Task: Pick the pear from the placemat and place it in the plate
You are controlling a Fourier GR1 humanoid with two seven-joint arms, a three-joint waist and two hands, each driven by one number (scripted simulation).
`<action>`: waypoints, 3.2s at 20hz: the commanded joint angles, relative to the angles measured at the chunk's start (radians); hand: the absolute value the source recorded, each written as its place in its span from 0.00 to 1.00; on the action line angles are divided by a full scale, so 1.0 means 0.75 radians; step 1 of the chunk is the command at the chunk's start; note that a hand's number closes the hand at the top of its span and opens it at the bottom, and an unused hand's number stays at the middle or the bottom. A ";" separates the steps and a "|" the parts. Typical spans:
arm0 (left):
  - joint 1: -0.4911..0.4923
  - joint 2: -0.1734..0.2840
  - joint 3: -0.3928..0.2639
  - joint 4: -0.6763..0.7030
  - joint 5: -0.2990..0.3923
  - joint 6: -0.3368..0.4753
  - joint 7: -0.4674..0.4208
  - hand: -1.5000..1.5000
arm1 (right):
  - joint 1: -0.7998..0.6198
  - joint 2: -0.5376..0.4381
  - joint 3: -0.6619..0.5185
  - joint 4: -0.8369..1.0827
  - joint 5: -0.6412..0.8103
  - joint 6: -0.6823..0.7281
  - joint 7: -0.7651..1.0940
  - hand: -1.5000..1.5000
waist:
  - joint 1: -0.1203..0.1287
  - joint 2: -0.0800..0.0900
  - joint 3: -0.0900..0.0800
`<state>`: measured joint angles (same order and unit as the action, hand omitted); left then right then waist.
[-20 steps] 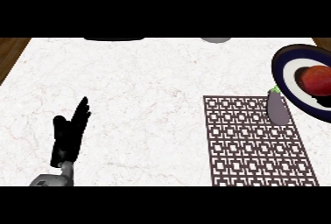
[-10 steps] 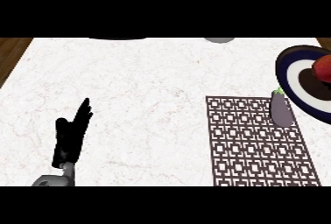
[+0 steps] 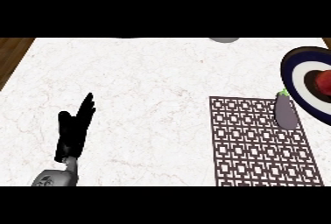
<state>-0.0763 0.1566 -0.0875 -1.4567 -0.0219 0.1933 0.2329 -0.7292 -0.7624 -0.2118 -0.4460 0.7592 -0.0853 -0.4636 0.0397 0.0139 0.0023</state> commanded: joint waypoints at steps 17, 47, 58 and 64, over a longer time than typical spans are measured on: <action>0.014 0.036 0.033 -0.069 0.008 -0.031 0.041 0.50 | -0.120 -0.127 -0.386 0.380 -0.416 0.635 -0.616 0.00 | -0.008 0.000 0.005; -0.009 -0.018 0.029 0.016 -0.009 -0.043 -0.021 0.50 | 0.073 -0.147 -0.352 0.360 -0.455 0.611 -0.711 0.00 | 0.009 0.009 0.006; -0.026 -0.018 0.045 0.077 -0.015 -0.053 -0.079 0.50 | 0.090 -0.199 -0.374 0.381 -0.475 0.565 -0.695 0.00 | 0.018 0.017 0.008; -0.022 -0.056 0.009 0.042 -0.040 -0.022 -0.044 0.50 | 0.110 -0.245 -0.411 0.399 -0.503 0.524 -0.672 0.00 | 0.028 0.021 0.013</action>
<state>-0.0958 0.1252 -0.0672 -1.4132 -0.0410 0.1684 0.1907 -0.6594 -0.9253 -0.5029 -0.1601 0.3948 0.2680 -0.9141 0.0569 0.0279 0.0100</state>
